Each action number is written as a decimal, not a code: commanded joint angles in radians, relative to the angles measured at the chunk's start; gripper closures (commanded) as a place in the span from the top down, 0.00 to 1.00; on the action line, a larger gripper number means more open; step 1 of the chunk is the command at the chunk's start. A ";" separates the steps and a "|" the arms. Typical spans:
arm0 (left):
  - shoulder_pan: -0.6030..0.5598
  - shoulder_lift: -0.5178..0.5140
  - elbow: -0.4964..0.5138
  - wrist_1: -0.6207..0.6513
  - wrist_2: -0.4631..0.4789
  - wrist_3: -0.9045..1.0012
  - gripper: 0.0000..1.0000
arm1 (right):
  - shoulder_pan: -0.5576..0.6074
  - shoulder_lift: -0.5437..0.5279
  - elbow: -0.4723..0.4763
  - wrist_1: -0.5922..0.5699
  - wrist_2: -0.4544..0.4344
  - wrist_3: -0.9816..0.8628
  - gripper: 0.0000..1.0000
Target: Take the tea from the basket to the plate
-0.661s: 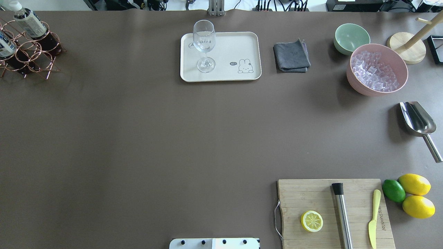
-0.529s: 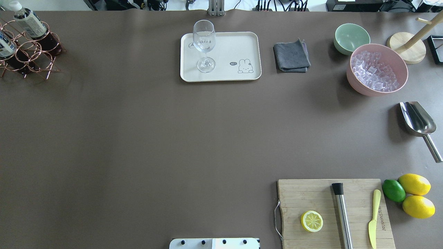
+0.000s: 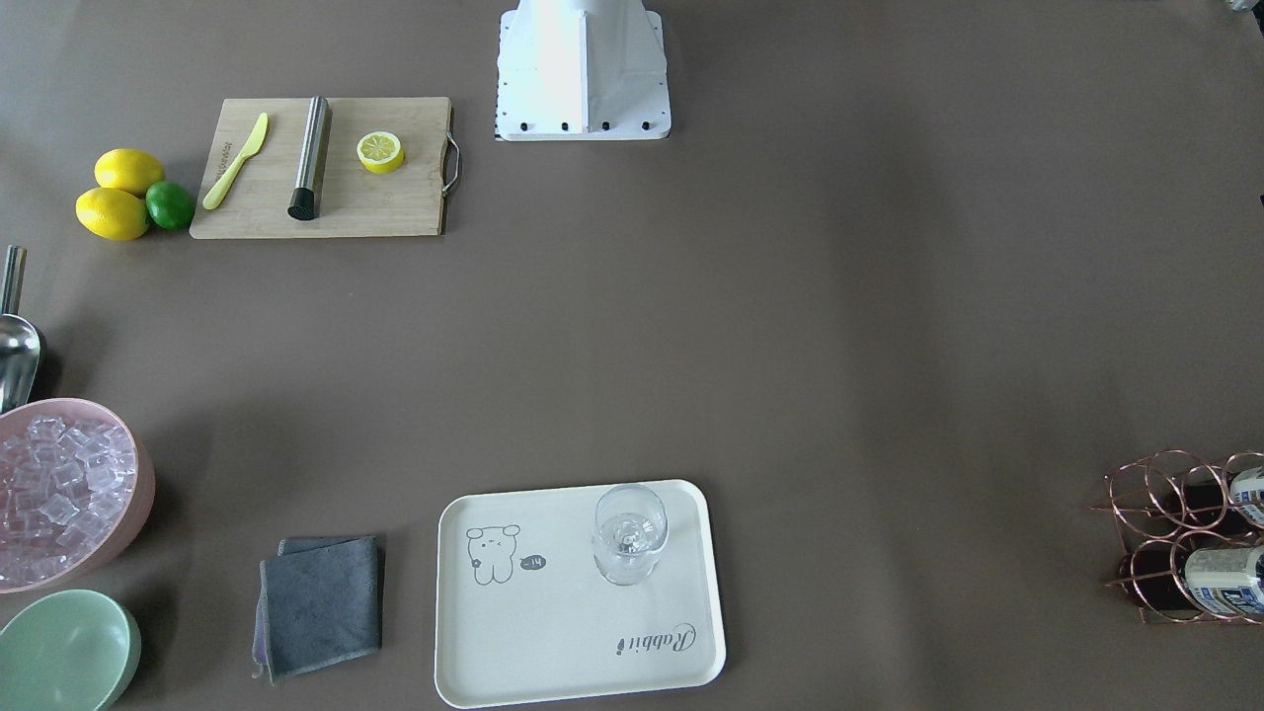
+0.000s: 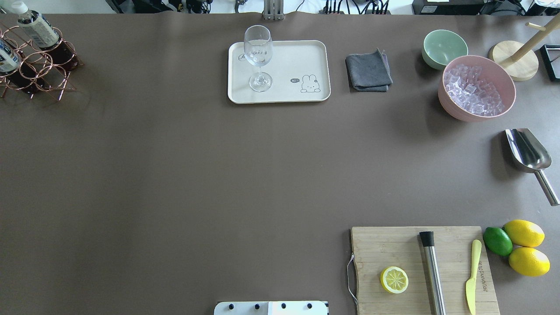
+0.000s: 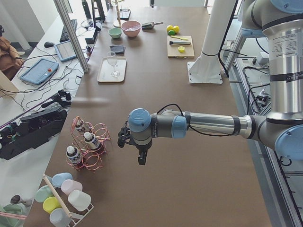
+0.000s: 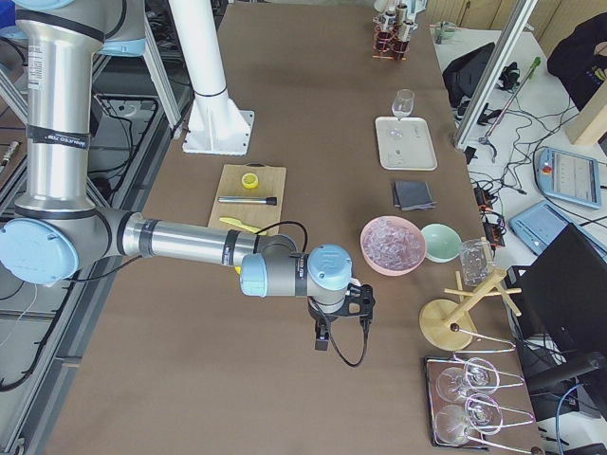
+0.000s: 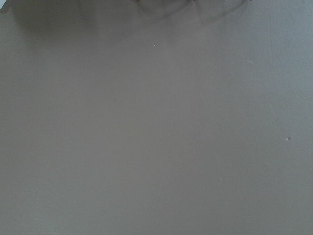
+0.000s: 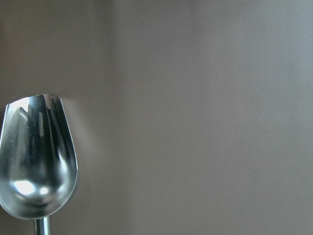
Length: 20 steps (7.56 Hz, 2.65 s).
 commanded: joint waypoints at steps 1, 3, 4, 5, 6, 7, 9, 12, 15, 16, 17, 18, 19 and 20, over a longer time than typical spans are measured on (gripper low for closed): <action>0.001 -0.004 0.002 0.002 0.000 0.000 0.99 | 0.000 0.005 0.004 0.016 0.004 -0.001 1.00; -0.001 -0.002 0.009 0.002 -0.006 -0.003 0.99 | 0.029 -0.024 0.018 0.160 -0.007 0.003 1.00; 0.001 -0.008 0.008 0.005 0.011 -0.009 0.99 | 0.061 -0.057 0.017 0.220 -0.006 0.003 1.00; -0.001 -0.008 0.014 0.008 0.024 -0.014 0.99 | 0.061 -0.084 0.006 0.296 -0.004 0.005 1.00; 0.001 -0.039 0.049 0.006 0.025 -0.040 0.99 | 0.064 -0.097 0.006 0.394 0.002 0.000 1.00; -0.007 -0.095 0.066 0.034 0.017 -0.107 0.99 | 0.063 -0.118 -0.003 0.495 0.002 0.002 1.00; -0.013 -0.114 0.045 0.041 0.022 -0.139 0.99 | 0.063 -0.129 -0.041 0.553 0.005 0.005 1.00; -0.024 -0.224 0.048 0.111 0.022 -0.614 0.99 | 0.058 -0.115 -0.043 0.556 0.088 -0.001 1.00; -0.060 -0.395 0.055 0.397 0.017 -0.821 0.99 | -0.017 -0.094 -0.033 0.539 0.113 0.122 1.00; -0.074 -0.409 0.055 0.393 0.015 -0.971 0.99 | -0.053 -0.083 -0.026 0.517 0.111 0.153 1.00; -0.082 -0.415 0.058 0.391 0.015 -1.109 0.99 | -0.060 -0.025 -0.016 0.422 0.114 0.161 1.00; -0.082 -0.451 0.103 0.359 0.020 -1.268 0.99 | -0.060 0.045 0.019 0.278 0.113 0.161 1.00; -0.077 -0.481 0.156 0.289 0.026 -1.360 0.99 | -0.072 0.111 0.068 0.128 0.107 0.161 1.00; -0.077 -0.548 0.248 0.258 0.026 -1.471 0.98 | -0.083 0.148 0.117 0.029 0.100 0.161 1.00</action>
